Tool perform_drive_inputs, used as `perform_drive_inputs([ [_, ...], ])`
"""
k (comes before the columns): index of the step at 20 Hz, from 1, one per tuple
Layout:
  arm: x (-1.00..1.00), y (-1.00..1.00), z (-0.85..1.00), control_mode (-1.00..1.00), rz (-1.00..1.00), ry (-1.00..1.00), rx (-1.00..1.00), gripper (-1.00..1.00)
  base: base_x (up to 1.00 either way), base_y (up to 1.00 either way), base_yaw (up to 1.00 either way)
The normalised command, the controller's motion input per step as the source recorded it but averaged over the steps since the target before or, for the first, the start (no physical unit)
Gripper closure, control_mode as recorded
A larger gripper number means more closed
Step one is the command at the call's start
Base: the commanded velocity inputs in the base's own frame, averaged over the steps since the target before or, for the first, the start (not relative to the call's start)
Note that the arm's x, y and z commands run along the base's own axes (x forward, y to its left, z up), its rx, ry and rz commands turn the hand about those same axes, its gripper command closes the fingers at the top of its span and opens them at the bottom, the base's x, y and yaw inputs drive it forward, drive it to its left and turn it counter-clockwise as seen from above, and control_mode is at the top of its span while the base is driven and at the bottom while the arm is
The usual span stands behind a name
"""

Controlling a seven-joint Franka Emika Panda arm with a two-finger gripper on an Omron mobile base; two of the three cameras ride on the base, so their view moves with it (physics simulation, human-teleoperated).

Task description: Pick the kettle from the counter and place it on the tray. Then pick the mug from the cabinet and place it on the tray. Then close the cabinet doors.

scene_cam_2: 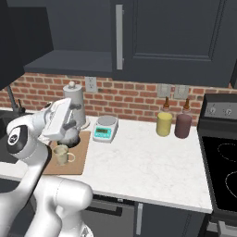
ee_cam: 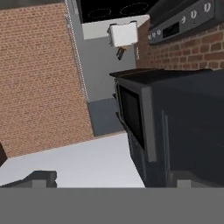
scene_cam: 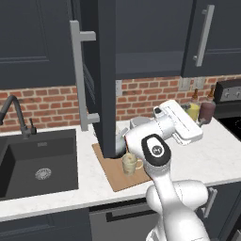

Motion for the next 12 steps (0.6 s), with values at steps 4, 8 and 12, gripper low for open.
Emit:
perform_drive_inputs([
  [4, -0.27, 0.07, -0.03, -1.0, 0.0, -0.04, -0.11, -1.0, 0.0, 0.0, 0.0],
  [8, -0.17, 0.26, 0.0, -1.0, 0.0, -0.01, -0.12, -1.0, 0.0, 0.0, 0.0],
  [12, -0.29, 0.35, 0.0, -1.0, 0.0, 0.02, -0.1, -1.0, 0.0, 0.0, 0.0],
])
